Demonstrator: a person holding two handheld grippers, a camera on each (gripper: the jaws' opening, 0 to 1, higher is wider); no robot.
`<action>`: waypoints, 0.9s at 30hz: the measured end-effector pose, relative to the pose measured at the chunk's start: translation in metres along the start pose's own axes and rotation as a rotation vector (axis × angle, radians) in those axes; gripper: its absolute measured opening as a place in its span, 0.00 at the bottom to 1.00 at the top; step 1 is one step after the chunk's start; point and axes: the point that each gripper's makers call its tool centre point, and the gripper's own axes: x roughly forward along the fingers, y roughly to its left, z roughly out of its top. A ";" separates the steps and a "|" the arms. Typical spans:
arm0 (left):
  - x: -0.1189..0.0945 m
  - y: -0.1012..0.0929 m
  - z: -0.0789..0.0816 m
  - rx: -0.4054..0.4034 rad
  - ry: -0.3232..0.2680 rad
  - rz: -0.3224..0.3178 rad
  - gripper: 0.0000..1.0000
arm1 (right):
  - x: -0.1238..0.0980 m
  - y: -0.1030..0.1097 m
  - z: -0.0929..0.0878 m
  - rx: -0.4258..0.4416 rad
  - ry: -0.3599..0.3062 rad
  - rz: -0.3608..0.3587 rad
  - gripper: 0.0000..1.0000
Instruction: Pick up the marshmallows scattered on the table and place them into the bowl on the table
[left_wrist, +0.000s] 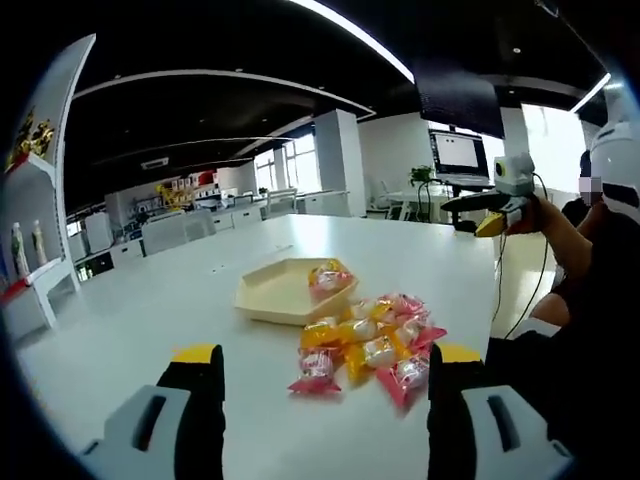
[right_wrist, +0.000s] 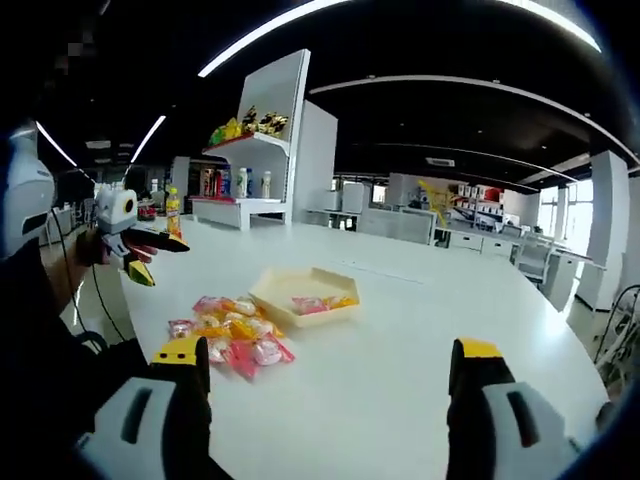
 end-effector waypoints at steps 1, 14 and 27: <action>0.002 0.001 0.000 -0.007 -0.008 -0.002 0.81 | 0.000 0.001 0.001 -0.002 -0.005 0.007 0.97; 0.040 0.018 -0.012 -0.007 -0.020 0.037 0.70 | 0.003 0.004 0.000 0.014 -0.015 0.023 0.97; 0.065 0.013 -0.024 -0.057 -0.037 -0.016 0.50 | 0.002 0.002 -0.005 0.015 -0.007 0.015 0.97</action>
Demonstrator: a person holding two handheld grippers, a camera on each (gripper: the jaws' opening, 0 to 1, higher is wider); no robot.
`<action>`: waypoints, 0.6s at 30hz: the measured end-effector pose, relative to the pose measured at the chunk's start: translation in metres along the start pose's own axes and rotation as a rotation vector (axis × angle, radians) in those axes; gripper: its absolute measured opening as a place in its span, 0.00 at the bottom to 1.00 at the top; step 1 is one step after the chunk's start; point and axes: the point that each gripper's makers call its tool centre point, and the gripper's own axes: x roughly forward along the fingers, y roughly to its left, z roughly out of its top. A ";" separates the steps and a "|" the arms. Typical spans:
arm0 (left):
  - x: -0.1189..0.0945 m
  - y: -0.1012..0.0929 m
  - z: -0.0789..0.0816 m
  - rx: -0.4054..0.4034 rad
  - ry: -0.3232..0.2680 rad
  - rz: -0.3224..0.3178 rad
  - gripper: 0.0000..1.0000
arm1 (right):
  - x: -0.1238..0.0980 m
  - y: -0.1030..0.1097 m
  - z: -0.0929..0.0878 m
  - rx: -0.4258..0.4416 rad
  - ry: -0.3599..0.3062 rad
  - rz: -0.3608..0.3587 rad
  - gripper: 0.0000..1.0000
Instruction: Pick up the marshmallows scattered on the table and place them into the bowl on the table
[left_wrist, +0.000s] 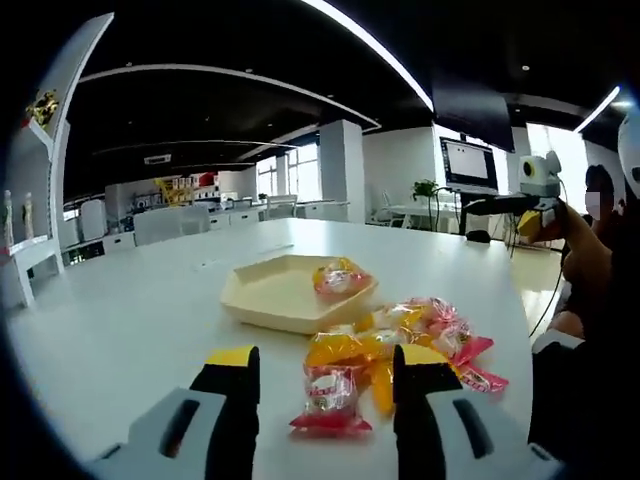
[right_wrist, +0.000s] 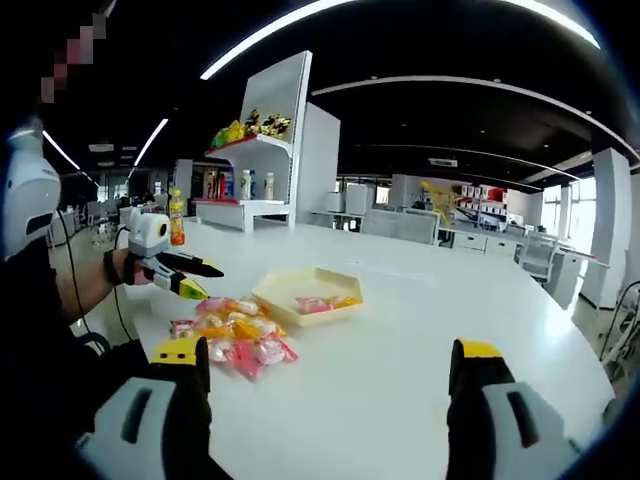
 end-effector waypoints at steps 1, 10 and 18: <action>0.001 0.000 -0.001 -0.005 0.004 -0.004 0.47 | 0.001 0.000 0.000 0.001 0.001 0.001 0.97; 0.007 0.002 -0.019 -0.086 0.036 -0.010 0.46 | 0.003 -0.002 -0.004 0.001 0.014 -0.011 0.97; 0.011 0.000 -0.031 -0.072 0.088 -0.014 0.43 | 0.004 -0.008 -0.003 0.019 0.008 -0.031 0.97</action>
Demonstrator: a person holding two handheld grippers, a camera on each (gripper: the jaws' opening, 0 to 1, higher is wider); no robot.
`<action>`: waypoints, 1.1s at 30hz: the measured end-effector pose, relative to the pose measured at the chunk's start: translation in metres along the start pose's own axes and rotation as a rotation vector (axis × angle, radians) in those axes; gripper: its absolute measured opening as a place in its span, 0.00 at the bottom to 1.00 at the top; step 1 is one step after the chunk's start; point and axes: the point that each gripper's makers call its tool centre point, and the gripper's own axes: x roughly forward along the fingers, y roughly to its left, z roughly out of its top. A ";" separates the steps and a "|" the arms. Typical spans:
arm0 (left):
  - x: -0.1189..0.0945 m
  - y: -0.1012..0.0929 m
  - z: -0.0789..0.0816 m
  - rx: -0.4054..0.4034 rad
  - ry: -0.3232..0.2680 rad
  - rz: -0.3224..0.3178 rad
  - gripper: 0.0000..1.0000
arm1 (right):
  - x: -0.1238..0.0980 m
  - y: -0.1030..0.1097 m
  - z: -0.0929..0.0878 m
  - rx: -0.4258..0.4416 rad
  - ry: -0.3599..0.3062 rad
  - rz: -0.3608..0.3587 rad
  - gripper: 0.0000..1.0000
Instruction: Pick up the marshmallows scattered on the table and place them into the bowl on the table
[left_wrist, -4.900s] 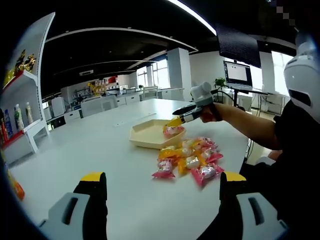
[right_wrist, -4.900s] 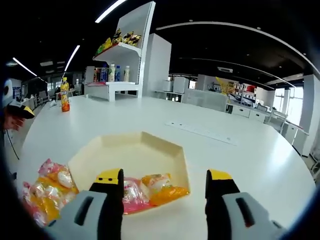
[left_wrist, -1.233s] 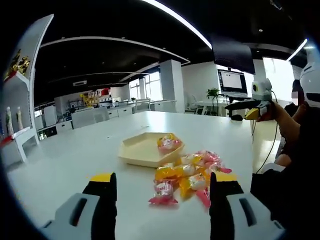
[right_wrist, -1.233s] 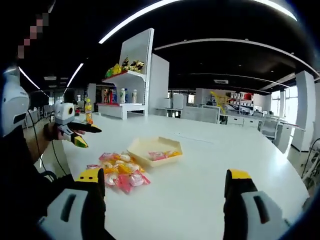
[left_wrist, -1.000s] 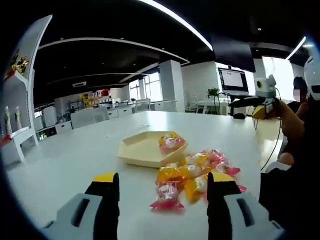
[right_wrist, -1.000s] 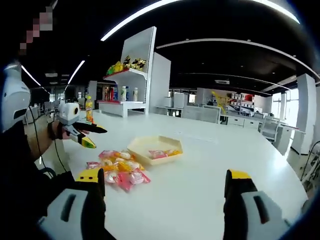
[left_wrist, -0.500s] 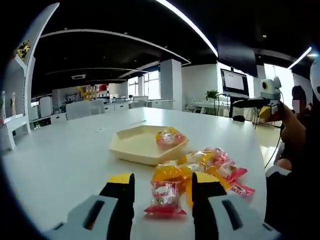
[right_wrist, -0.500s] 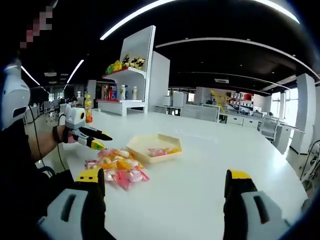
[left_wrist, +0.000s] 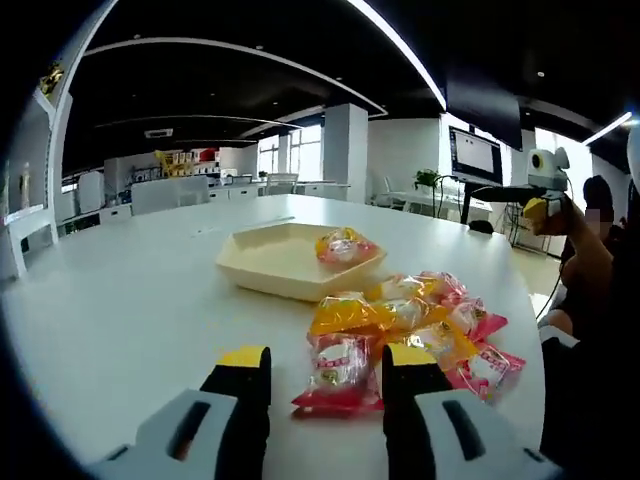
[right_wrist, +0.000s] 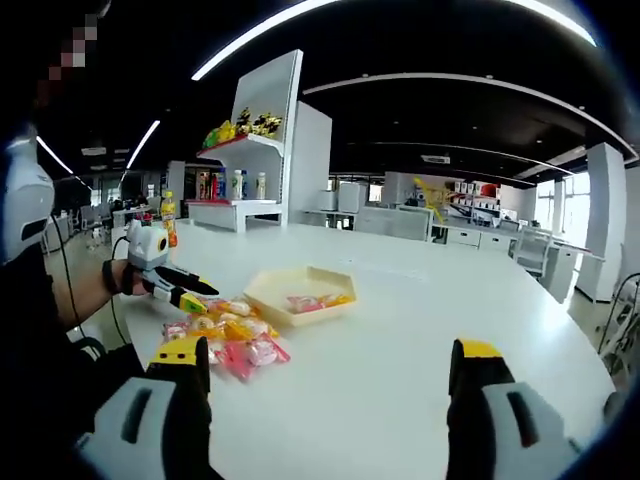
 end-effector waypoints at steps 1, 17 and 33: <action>0.000 0.000 0.000 -0.009 -0.001 -0.002 0.41 | 0.000 0.000 0.000 -0.001 0.001 -0.001 0.97; -0.001 0.012 -0.002 -0.043 -0.021 0.049 0.26 | -0.002 -0.001 0.000 -0.012 0.004 -0.006 0.97; -0.007 0.022 0.001 -0.084 -0.060 0.102 0.21 | -0.007 -0.004 0.001 -0.028 0.007 -0.019 0.96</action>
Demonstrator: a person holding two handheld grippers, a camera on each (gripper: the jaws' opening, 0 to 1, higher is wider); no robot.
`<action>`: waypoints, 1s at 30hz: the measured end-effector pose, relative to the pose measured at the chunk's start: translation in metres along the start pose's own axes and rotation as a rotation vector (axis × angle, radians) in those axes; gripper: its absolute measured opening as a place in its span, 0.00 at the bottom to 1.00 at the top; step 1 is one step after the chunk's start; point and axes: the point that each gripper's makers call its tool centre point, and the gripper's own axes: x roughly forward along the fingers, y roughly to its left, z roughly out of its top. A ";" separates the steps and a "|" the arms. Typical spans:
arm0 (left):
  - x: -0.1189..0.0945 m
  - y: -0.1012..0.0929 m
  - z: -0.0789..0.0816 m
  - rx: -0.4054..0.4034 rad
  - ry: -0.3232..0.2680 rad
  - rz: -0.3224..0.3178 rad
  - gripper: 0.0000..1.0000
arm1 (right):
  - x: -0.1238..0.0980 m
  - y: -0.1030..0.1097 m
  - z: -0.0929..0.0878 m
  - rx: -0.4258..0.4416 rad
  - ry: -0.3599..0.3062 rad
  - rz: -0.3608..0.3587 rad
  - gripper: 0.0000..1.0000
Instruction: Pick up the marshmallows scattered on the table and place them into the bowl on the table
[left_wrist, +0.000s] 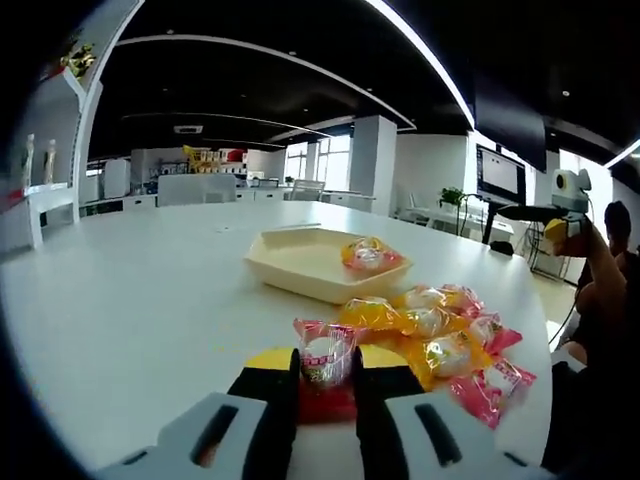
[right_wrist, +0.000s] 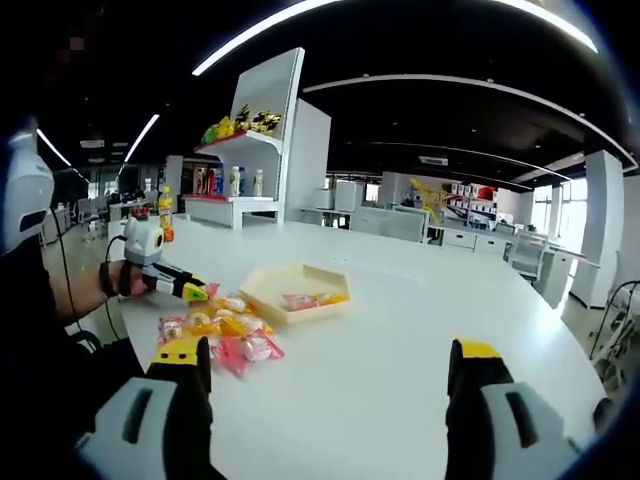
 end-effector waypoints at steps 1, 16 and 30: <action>0.000 0.001 0.001 -0.006 -0.004 0.003 0.21 | 0.000 0.000 0.000 -0.001 0.000 -0.001 0.96; -0.003 0.017 0.003 0.012 -0.035 0.069 0.20 | -0.012 0.000 0.012 -0.015 -0.021 0.005 0.96; -0.004 0.020 0.010 -0.023 -0.056 0.078 0.19 | -0.022 -0.007 0.009 -0.003 -0.031 -0.019 0.95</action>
